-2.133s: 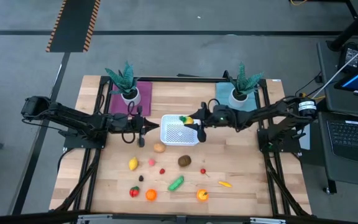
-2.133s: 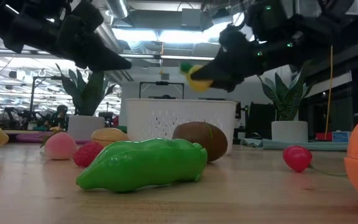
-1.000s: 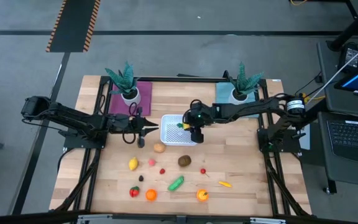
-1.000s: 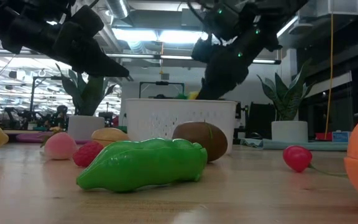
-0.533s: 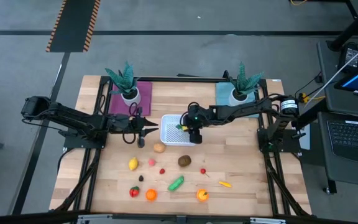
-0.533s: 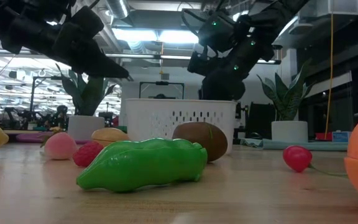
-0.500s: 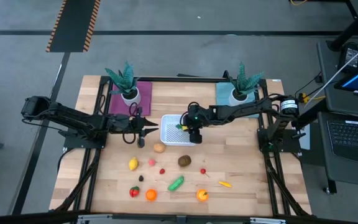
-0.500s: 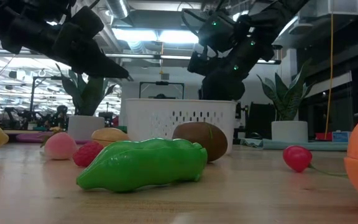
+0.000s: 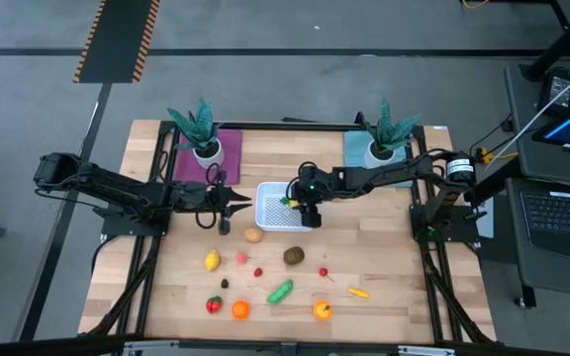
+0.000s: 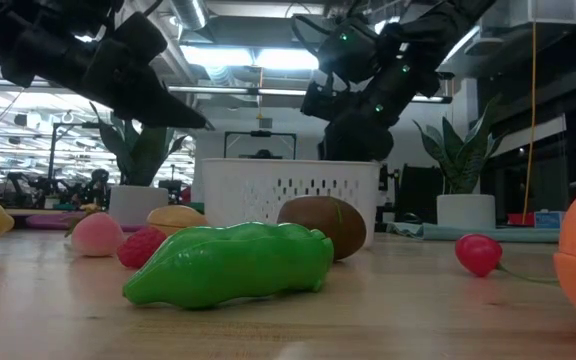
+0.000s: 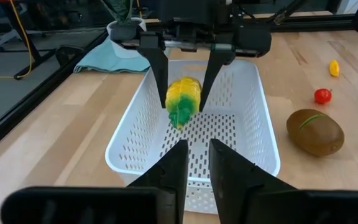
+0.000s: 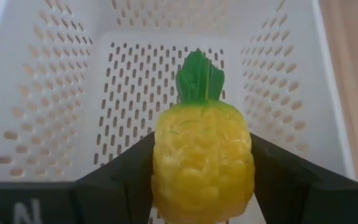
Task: Pick and placing Produce into tupperware
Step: Put the yellow pineapple into the white bin
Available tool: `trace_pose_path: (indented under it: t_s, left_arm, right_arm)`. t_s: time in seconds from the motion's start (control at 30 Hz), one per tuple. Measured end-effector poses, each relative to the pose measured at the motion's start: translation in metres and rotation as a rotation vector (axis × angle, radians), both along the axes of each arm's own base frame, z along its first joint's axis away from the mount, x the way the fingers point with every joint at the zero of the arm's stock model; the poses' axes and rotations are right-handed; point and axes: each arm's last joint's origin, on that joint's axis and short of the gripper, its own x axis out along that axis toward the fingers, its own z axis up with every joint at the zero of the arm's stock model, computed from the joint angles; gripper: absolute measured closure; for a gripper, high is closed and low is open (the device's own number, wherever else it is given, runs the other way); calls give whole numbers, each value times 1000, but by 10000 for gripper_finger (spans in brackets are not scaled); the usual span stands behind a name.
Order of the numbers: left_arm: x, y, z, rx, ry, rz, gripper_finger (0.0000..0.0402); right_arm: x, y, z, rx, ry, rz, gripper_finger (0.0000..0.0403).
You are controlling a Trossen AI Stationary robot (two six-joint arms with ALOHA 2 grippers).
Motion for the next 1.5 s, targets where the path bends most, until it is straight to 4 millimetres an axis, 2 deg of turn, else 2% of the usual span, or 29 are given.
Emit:
trace_pose_path:
  t_s: [0.27,0.57,0.8,1.13,1.5]
  left_arm:
    - [0,0,0,0,-1,0,352]
    - [0,0,0,0,-2,0,335]
    - [0,0,0,0,-3,0,321]
    - [0,0,0,0,-4,0,309]
    - [0,0,0,0,-3,0,326]
  right_arm:
    - [5,-1,11,2,1,-2,178]
    - [1,0,7,37,48,-38,177]
    - [0,-4,6,-29,55,-167,177]
    - [2,-4,8,-11,31,-188,177]
    - [1,-4,7,4,28,-206,177]
